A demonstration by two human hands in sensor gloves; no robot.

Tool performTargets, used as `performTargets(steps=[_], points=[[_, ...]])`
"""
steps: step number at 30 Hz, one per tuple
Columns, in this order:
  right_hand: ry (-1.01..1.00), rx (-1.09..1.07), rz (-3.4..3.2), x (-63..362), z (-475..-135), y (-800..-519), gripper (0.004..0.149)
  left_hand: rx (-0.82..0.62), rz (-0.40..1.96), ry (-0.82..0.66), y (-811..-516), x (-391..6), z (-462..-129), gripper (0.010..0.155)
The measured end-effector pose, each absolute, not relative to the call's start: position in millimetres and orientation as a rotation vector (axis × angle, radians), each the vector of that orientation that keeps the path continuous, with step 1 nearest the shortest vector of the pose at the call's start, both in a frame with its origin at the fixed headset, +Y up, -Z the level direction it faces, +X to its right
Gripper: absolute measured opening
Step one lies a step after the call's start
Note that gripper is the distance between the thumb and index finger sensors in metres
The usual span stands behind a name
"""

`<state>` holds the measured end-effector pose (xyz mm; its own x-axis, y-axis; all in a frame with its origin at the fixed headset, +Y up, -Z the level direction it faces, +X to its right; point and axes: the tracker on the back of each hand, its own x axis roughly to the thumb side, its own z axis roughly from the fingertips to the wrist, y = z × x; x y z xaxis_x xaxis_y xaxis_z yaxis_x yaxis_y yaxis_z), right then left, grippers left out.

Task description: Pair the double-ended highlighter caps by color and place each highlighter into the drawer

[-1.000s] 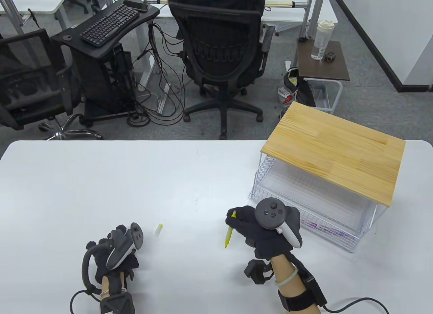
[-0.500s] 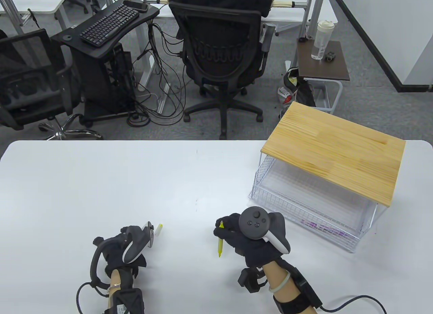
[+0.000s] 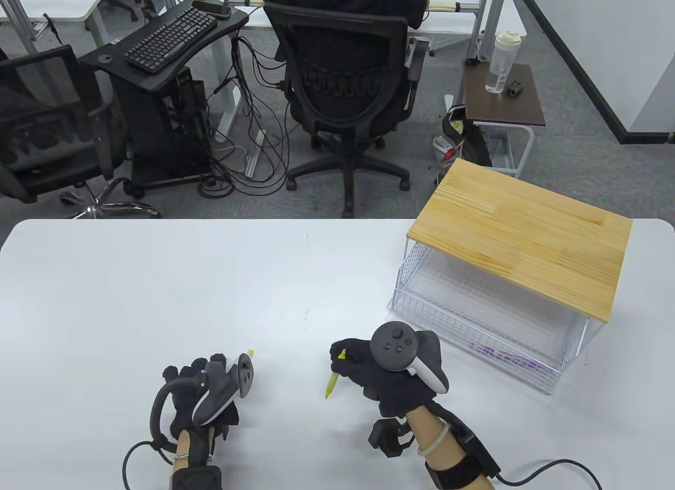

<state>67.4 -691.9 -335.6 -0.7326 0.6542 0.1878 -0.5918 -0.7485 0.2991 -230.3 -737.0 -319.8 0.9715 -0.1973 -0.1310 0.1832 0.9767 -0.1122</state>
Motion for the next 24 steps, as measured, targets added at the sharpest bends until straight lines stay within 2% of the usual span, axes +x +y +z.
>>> performTargets(steps=[6,12,18,24], points=[[0.358,0.431,2.294,72,-339,-695,0.044,0.014,0.232,0.045,-728,-232,-317,0.045],[0.407,0.486,2.227,68,-339,-696,0.044,-0.031,0.665,-0.056,-732,-237,-314,0.045],[0.377,0.495,2.202,68,-336,-696,0.044,-0.074,0.777,-0.135,-736,-229,-312,0.045],[0.385,0.517,2.167,72,-335,-693,0.043,-0.07,0.742,-0.129,-738,-224,-312,0.045]])
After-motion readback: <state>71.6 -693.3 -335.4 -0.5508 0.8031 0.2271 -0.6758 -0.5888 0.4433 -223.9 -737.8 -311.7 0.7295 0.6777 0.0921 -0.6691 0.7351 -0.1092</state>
